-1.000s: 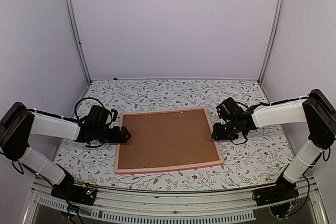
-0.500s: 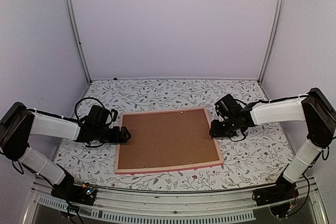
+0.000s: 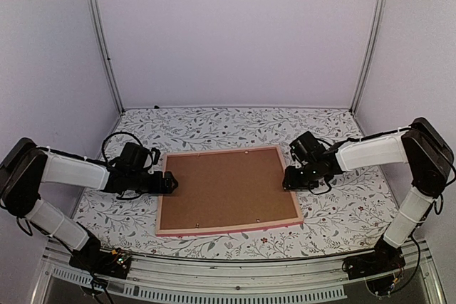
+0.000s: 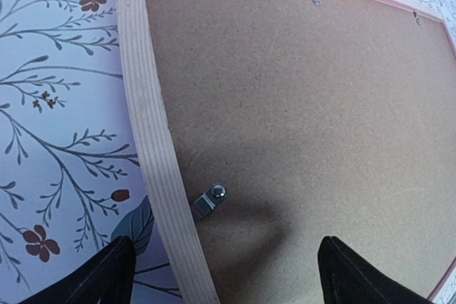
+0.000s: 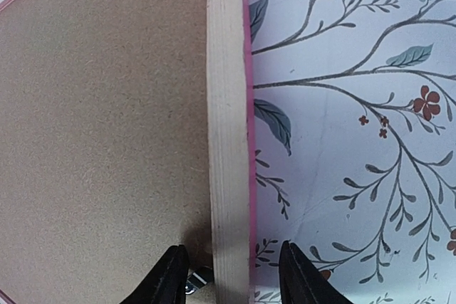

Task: Put the photo into the frame
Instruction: Press the fastener onto the backboard.

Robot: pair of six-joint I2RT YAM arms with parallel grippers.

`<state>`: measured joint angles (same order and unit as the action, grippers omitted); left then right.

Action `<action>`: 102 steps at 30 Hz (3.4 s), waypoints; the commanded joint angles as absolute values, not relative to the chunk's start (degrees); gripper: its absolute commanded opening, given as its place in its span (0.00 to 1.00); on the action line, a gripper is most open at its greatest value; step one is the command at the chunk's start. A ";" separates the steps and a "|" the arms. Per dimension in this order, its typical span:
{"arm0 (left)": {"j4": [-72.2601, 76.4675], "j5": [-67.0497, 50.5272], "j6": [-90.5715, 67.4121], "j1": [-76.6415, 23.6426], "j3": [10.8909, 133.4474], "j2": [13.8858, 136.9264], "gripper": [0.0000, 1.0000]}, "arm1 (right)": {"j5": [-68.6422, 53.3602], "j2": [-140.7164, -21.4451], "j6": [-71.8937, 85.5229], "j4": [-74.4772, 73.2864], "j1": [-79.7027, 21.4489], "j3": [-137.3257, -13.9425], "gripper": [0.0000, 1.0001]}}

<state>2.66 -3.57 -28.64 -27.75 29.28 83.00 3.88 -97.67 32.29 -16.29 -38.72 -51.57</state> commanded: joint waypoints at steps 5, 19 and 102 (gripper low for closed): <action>0.18 -3.87 -28.56 -28.57 29.27 84.20 0.92 | 4.45 -96.88 32.79 -16.16 -38.67 -49.10 0.43; 0.18 -3.34 -28.91 -28.57 28.91 83.85 0.91 | 3.70 -95.21 31.30 -16.24 -38.58 -47.42 0.38; 4.28 -8.94 -39.59 -39.79 24.99 75.67 0.41 | -7.75 -99.06 25.79 -21.47 -34.61 -57.19 0.54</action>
<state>2.17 -5.17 -38.24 -36.12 23.83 77.23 -5.54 -97.25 28.16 -23.55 -34.04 -53.19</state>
